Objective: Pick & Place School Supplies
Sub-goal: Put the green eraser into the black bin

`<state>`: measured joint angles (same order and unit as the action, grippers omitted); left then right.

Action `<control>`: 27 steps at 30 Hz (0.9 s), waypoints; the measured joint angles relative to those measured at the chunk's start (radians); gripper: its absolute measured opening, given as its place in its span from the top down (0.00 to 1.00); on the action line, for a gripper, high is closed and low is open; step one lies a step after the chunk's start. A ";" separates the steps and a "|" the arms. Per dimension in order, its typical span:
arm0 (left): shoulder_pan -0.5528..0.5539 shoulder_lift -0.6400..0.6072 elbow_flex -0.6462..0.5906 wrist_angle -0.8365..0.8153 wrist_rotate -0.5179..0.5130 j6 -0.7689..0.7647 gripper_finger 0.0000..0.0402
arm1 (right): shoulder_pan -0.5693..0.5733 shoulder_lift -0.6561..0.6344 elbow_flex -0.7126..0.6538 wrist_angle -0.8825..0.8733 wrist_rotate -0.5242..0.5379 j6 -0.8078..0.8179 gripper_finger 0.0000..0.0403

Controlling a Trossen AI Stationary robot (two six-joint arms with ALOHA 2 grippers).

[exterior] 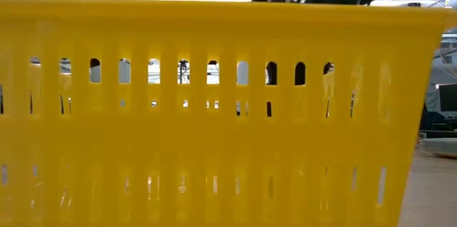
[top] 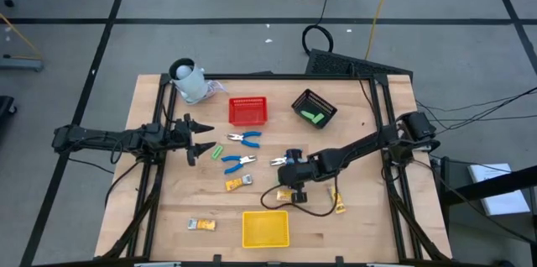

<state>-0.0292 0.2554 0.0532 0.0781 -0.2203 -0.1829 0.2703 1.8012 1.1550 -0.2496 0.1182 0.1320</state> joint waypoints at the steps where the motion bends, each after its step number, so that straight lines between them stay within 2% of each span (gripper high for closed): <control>1: 0.000 0.000 0.000 0.000 0.000 0.000 0.26 | 0.000 -0.010 0.001 0.001 0.014 -0.008 0.86; 10: 0.000 0.000 0.000 -0.001 -0.008 0.000 0.26 | -0.069 -0.094 0.003 -0.113 0.164 -0.078 0.86; 19: 0.000 0.000 0.000 -0.007 -0.009 0.000 0.26 | -0.206 -0.111 0.003 -0.237 0.253 -0.176 0.86; 27: 0.000 0.000 0.000 -0.008 -0.009 0.000 0.26 | -0.333 -0.123 0.003 -0.264 0.283 -0.261 0.86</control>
<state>-0.0292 0.2550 0.0532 0.0696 -0.2295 -0.1829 -0.0628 1.6786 1.1576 -0.5136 0.4011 -0.1285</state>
